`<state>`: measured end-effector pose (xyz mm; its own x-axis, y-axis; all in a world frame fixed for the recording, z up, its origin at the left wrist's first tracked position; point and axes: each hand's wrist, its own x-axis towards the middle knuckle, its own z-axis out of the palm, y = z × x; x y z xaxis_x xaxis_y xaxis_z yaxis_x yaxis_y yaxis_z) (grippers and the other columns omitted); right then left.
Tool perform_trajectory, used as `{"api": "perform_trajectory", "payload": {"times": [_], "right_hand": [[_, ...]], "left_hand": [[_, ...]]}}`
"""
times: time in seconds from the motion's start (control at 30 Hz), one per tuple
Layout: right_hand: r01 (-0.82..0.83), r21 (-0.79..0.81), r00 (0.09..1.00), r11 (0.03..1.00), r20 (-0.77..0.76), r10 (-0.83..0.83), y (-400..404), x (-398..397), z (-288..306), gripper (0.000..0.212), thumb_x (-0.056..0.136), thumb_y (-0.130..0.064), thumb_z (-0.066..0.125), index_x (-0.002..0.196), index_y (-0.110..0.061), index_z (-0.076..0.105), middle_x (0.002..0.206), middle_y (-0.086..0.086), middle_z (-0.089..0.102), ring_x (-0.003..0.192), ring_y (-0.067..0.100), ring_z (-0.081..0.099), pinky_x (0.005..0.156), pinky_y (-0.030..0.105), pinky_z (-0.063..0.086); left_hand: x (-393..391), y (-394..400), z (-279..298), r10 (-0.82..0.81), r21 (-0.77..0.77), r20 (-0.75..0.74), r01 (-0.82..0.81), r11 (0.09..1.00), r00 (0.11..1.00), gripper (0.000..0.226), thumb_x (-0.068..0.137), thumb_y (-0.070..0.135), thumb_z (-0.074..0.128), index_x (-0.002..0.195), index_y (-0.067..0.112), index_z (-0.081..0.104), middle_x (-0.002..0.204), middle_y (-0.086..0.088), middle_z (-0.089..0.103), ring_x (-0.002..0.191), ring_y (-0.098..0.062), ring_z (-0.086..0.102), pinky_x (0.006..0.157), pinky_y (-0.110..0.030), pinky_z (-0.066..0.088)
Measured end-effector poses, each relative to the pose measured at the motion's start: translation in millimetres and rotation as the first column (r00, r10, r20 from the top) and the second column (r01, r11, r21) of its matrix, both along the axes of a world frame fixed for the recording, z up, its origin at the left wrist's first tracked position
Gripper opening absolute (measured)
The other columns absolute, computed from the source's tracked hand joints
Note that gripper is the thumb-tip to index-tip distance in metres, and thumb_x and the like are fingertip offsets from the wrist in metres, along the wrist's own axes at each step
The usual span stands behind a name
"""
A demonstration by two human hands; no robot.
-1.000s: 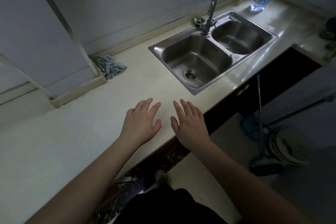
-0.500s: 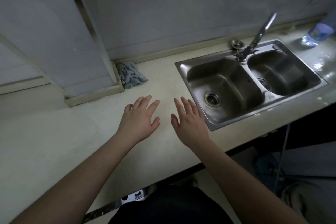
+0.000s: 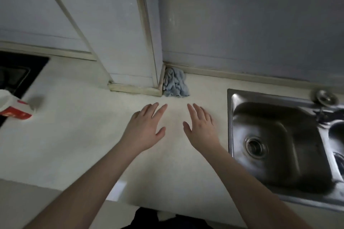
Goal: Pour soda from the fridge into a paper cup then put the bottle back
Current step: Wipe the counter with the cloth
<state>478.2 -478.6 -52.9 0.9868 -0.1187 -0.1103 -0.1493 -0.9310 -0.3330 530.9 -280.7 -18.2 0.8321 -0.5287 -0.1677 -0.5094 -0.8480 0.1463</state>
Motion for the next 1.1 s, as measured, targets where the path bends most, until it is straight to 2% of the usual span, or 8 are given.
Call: {"api": "perform_trajectory", "payload": {"times": [0.13, 0.3, 0.57, 0.67, 0.73, 0.83, 0.93, 1.1], "right_hand": [[-0.059, -0.004, 0.998, 0.998, 0.012, 0.059, -5, 54, -2, 0.060, 0.098, -0.043, 0.038, 0.151, -0.022, 0.017, 0.155, 0.006, 0.026, 0.141, 0.028, 0.024, 0.115, 0.041, 0.019], [-0.097, -0.003, 0.995, 0.995, -0.004, 0.097, 0, 132, -13, 0.060, 0.098, -0.043, 0.036, 0.151, -0.022, 0.018, 0.156, 0.007, 0.024, 0.142, 0.028, 0.024, 0.115, 0.044, 0.022], [-0.116, -0.099, 0.977, 0.988, -0.192, 0.095, 6, 224, -65, 0.059, 0.098, -0.046, 0.030, 0.151, -0.027, 0.012, 0.159, 0.011, 0.009, 0.143, 0.035, 0.015, 0.112, 0.050, 0.025], [-0.106, -0.090, 0.969, 0.990, -0.234, 0.082, 3, 226, -85, 0.059, 0.098, -0.051, 0.028, 0.152, -0.032, 0.011, 0.160, 0.008, -0.004, 0.146, 0.034, 0.000, 0.114, 0.051, 0.020], [-0.109, -0.095, 0.978, 0.990, -0.187, 0.089, 2, 224, -94, 0.056, 0.100, -0.045, 0.032, 0.151, -0.031, 0.015, 0.160, 0.007, -0.002, 0.146, 0.033, 0.000, 0.115, 0.050, 0.020], [-0.145, -0.078, 0.978, 0.986, -0.160, 0.132, -1, 223, -105, 0.063, 0.096, -0.032, 0.049, 0.151, -0.027, 0.018, 0.161, 0.006, 0.001, 0.147, 0.031, 0.000, 0.118, 0.047, 0.019], [-0.227, -0.084, 0.964, 0.970, -0.157, 0.212, -5, 213, -118, 0.078, 0.088, -0.034, 0.063, 0.151, -0.024, 0.019, 0.161, 0.005, 0.003, 0.147, 0.028, -0.001, 0.118, 0.045, 0.020], [-0.389, -0.055, 0.908, 0.920, -0.191, 0.372, -9, 142, -132, 0.073, 0.090, -0.042, 0.052, 0.151, -0.025, 0.017, 0.161, 0.005, 0.005, 0.148, 0.029, -0.002, 0.115, 0.046, 0.028]], "left_hand": [[13, -2, 3, 0.024, 0.006, 0.045, -0.024, 1.000, 0.999, 0.070, 0.092, 0.045, 0.050, 0.154, 0.023, 0.024, 0.157, -0.007, 0.032, 0.142, -0.027, 0.032, 0.106, -0.047, 0.038], [32, -16, -1, 0.085, -0.002, 0.046, -0.085, 0.996, 0.995, 0.069, 0.095, 0.046, 0.045, 0.155, 0.025, 0.018, 0.159, -0.004, 0.027, 0.144, -0.024, 0.026, 0.108, -0.047, 0.036], [29, -21, -20, 0.185, -0.011, -0.025, -0.185, 0.983, 0.982, 0.070, 0.097, 0.045, 0.045, 0.156, 0.025, 0.012, 0.163, -0.004, 0.015, 0.148, -0.024, 0.016, 0.113, -0.044, 0.029], [28, -16, -23, 0.205, -0.010, -0.047, -0.206, 0.979, 0.978, 0.069, 0.097, 0.045, 0.045, 0.156, 0.025, 0.014, 0.163, -0.004, 0.016, 0.149, -0.024, 0.017, 0.113, -0.043, 0.029], [27, -10, -25, 0.216, -0.005, -0.062, -0.216, 0.976, 0.975, 0.069, 0.097, 0.044, 0.045, 0.156, 0.025, 0.014, 0.163, -0.004, 0.016, 0.149, -0.024, 0.016, 0.114, -0.043, 0.029], [26, -7, -28, 0.224, -0.005, -0.082, -0.226, 0.974, 0.971, 0.068, 0.098, 0.043, 0.045, 0.156, 0.025, 0.015, 0.163, -0.004, 0.015, 0.148, -0.023, 0.015, 0.114, -0.043, 0.027], [22, -15, -27, 0.224, -0.034, -0.107, -0.229, 0.973, 0.969, 0.064, 0.099, 0.044, 0.041, 0.155, 0.025, 0.016, 0.162, -0.004, 0.018, 0.148, -0.023, 0.016, 0.113, -0.042, 0.027], [6, -32, -22, 0.156, -0.034, -0.117, -0.161, 0.986, 0.981, 0.062, 0.099, 0.046, 0.038, 0.154, 0.025, 0.019, 0.159, -0.005, 0.022, 0.146, -0.022, 0.020, 0.111, -0.040, 0.029]]}}
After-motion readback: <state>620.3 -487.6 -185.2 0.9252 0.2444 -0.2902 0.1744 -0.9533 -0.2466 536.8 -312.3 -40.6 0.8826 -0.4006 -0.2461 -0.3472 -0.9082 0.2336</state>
